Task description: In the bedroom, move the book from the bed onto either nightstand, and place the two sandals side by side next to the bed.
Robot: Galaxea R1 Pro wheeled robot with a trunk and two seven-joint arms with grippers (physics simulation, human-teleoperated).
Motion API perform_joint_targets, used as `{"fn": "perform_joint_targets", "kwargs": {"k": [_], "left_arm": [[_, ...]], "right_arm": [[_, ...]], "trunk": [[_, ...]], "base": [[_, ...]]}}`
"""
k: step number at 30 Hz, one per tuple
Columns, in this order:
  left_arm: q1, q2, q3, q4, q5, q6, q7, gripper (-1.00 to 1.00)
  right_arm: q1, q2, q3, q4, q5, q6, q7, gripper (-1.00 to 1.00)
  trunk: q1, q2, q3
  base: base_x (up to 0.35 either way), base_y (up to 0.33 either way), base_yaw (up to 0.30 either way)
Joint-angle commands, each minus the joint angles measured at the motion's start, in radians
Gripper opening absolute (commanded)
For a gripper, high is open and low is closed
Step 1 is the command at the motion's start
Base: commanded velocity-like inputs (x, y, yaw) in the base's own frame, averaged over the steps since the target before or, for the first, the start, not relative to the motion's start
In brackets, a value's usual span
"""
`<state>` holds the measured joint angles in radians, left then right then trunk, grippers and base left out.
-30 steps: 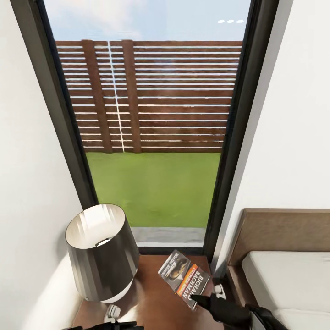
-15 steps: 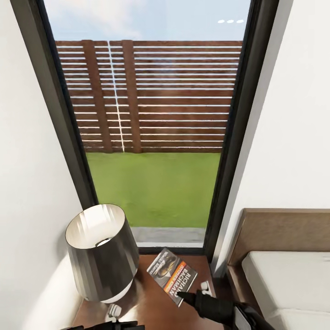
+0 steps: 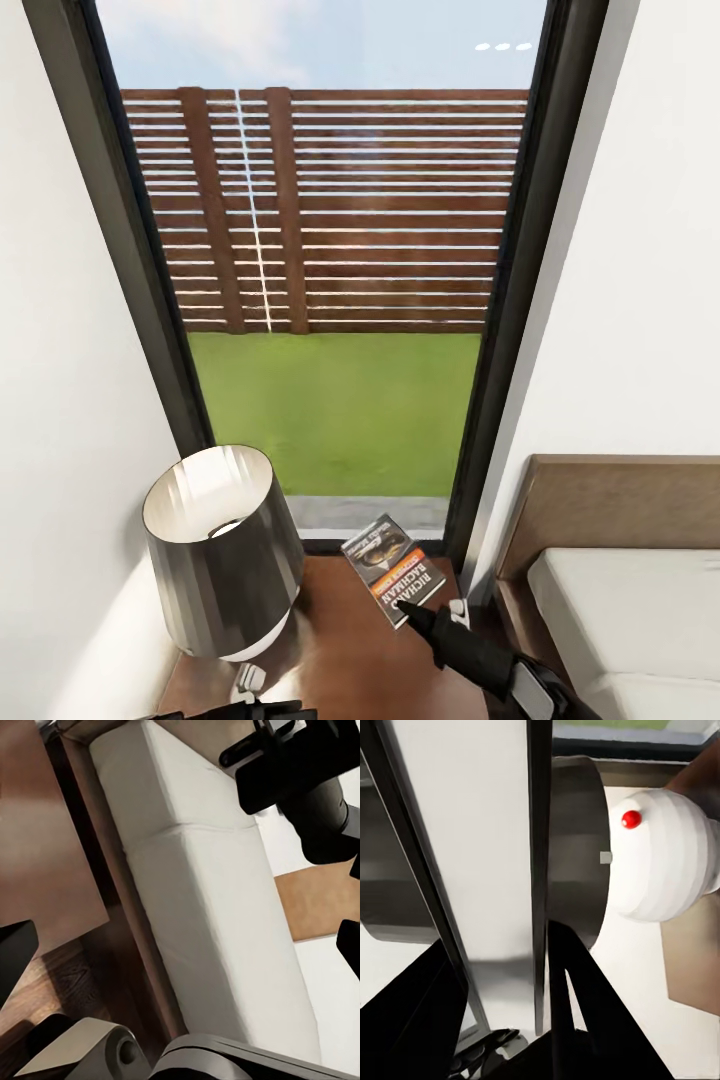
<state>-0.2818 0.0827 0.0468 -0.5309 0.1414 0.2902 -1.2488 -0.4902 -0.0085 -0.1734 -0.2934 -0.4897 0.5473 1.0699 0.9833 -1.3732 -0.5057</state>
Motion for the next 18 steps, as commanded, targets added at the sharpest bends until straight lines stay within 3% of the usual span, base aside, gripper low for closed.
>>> {"fn": "perform_joint_targets", "kwargs": {"k": [1,18], "left_arm": [[0.000,0.000,0.001,0.000,0.003,0.010,-0.003,1.00],[0.000,0.000,0.001,0.001,0.004,0.010,-0.004,1.00]], "right_arm": [[-0.001,0.000,-0.001,0.001,-0.007,0.023,0.001,-1.00],[-0.001,0.005,0.002,0.008,-0.010,0.052,0.001,-1.00]], "trunk": [[0.000,-0.001,-0.001],[0.065,-0.120,-0.054]], "base": [[0.000,0.000,0.000],[0.000,0.000,0.000]]}}
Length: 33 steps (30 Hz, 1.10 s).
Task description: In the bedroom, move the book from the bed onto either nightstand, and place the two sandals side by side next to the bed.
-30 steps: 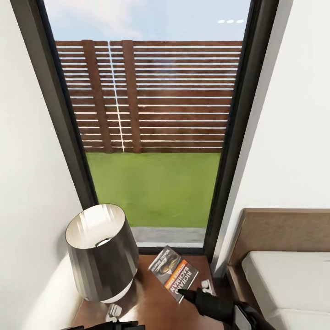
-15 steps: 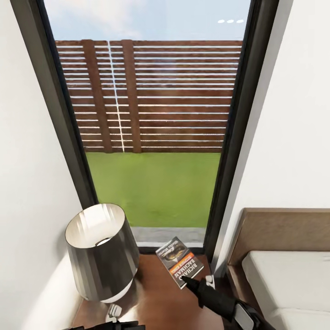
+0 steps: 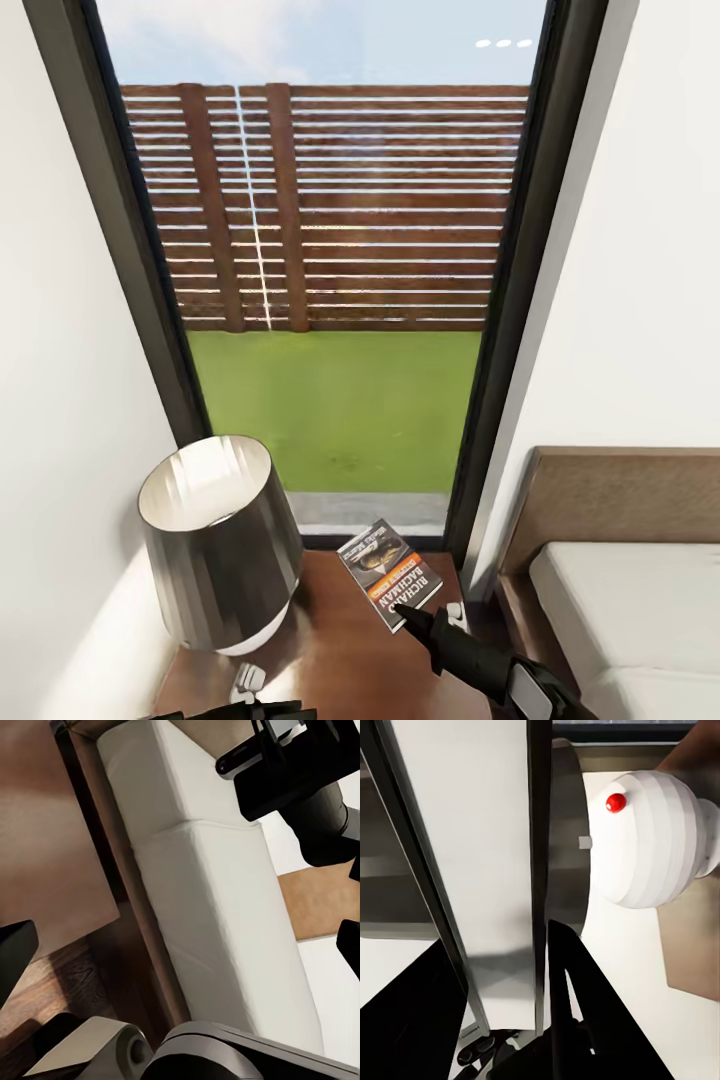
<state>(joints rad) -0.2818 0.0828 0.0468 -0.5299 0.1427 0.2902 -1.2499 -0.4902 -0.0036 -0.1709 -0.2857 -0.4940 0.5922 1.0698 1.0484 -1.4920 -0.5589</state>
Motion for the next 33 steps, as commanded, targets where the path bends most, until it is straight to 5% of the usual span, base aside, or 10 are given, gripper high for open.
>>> {"fn": "perform_joint_targets", "kwargs": {"k": [1,13,16,21,26,33], "left_arm": [[0.000,0.000,0.001,0.000,0.003,0.010,-0.003,1.00],[0.000,0.000,0.000,-0.012,0.001,0.014,-0.018,1.00],[0.000,0.001,0.001,-0.091,0.001,0.052,-0.075,1.00],[0.000,-0.001,-0.001,-0.342,0.001,0.281,-0.120,1.00],[0.000,-0.015,-0.003,-0.440,0.001,0.325,-0.127,1.00],[0.000,-0.050,-0.011,-0.464,-0.003,0.330,-0.131,1.00]], "right_arm": [[-0.001,0.000,-0.001,0.000,-0.006,0.008,0.001,-1.00],[-0.001,0.000,0.000,0.002,-0.005,0.008,-0.001,-1.00],[-0.001,0.000,0.000,0.002,-0.005,0.008,-0.001,-1.00],[-0.001,0.000,0.000,0.002,-0.005,0.008,-0.001,-1.00],[-0.001,0.000,0.000,0.002,-0.005,0.008,-0.001,-1.00],[-0.001,0.000,0.001,0.002,-0.005,0.008,-0.001,-1.00]], "trunk": [[0.004,-0.008,-0.004],[0.050,-0.092,-0.042],[0.061,-0.113,-0.051],[0.081,-0.148,-0.067],[0.100,-0.183,-0.083],[0.127,-0.232,-0.104]], "base": [[0.000,0.000,0.000],[0.000,0.000,0.000],[0.000,0.000,0.000],[0.000,0.000,0.000],[0.000,0.000,0.000],[0.000,0.000,0.000]]}}
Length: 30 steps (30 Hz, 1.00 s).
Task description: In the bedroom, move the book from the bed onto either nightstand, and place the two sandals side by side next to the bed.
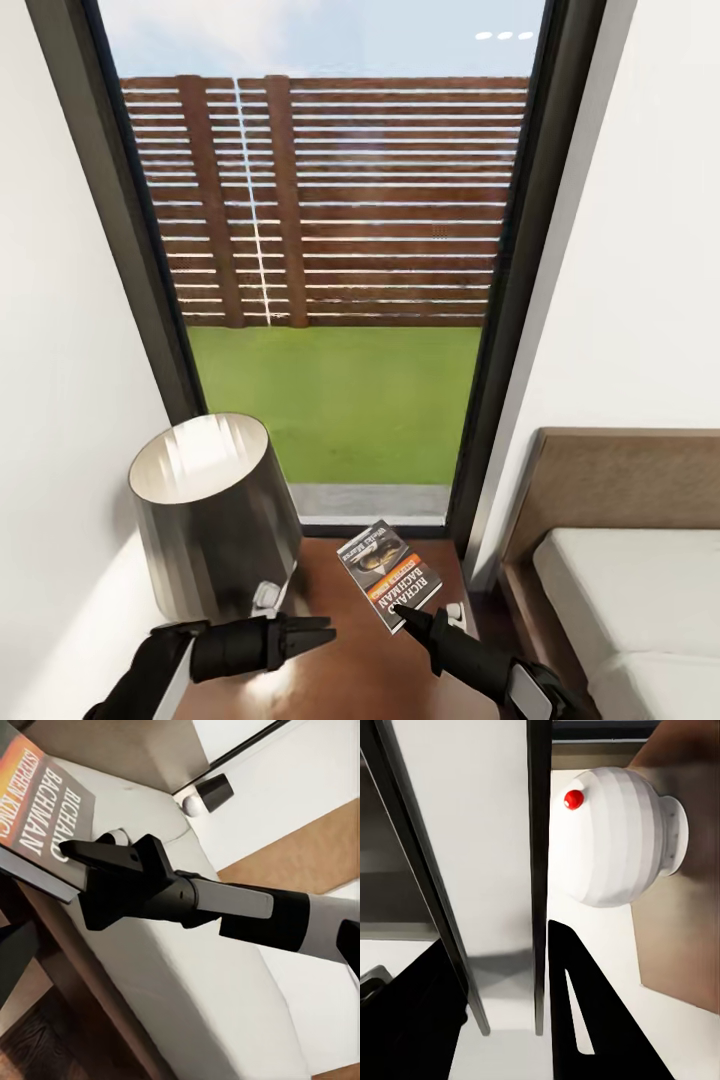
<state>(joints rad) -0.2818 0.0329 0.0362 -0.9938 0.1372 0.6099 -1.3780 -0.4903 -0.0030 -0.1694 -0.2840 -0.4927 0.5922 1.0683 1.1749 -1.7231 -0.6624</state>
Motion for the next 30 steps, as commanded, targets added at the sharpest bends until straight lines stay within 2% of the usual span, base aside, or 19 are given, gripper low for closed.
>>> {"fn": "perform_joint_targets", "kwargs": {"k": [1,30], "left_arm": [[0.000,-0.001,-0.001,0.000,0.001,0.011,-0.003,1.00],[0.000,-0.002,-0.002,0.004,0.001,0.010,0.000,1.00]], "right_arm": [[-0.001,0.000,-0.001,0.000,-0.006,0.008,0.001,-1.00],[-0.001,-0.002,-0.002,0.000,-0.007,0.001,0.006,-1.00]], "trunk": [[0.004,-0.008,-0.004],[0.115,-0.211,-0.095]], "base": [[0.000,0.000,0.000],[0.000,0.000,0.000]]}}
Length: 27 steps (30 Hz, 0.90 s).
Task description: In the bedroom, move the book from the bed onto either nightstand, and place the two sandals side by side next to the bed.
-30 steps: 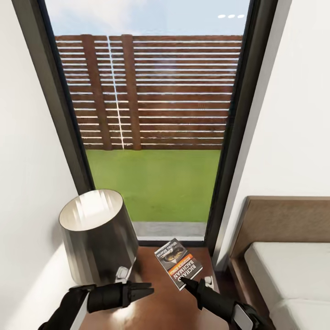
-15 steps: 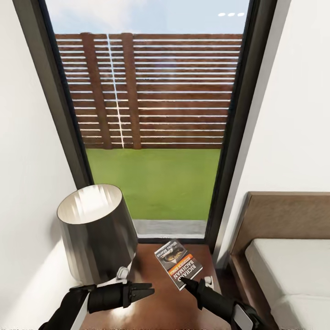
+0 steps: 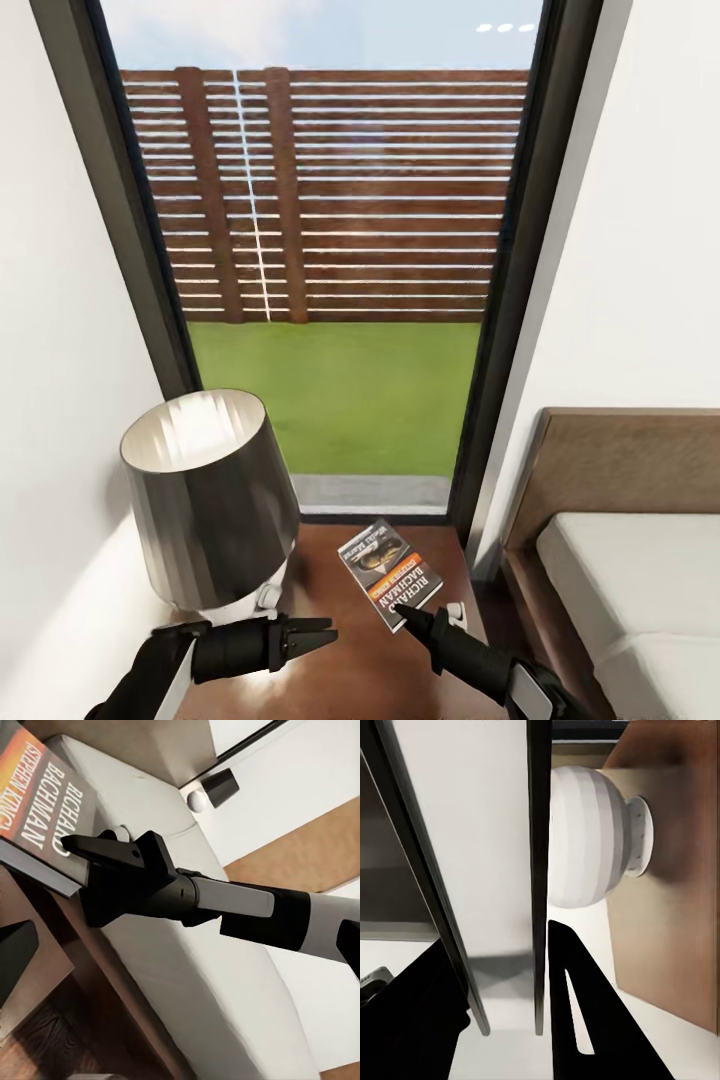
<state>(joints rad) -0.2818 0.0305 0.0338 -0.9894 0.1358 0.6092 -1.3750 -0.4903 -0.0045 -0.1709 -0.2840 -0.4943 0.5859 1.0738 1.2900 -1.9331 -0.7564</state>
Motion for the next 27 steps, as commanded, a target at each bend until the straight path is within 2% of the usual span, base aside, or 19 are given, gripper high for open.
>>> {"fn": "perform_joint_targets", "kwargs": {"k": [1,27], "left_arm": [[0.000,0.000,0.000,0.000,0.002,0.011,-0.002,1.00],[0.000,0.000,0.000,0.000,0.003,0.010,0.000,1.00]], "right_arm": [[-0.001,0.000,-0.001,0.000,-0.006,0.007,0.001,-1.00],[-0.001,0.007,0.005,0.003,-0.006,0.016,-0.003,-1.00]], "trunk": [[0.004,-0.008,-0.004],[0.103,-0.190,-0.086]], "base": [[0.000,0.000,0.000],[0.000,0.000,0.000]]}}
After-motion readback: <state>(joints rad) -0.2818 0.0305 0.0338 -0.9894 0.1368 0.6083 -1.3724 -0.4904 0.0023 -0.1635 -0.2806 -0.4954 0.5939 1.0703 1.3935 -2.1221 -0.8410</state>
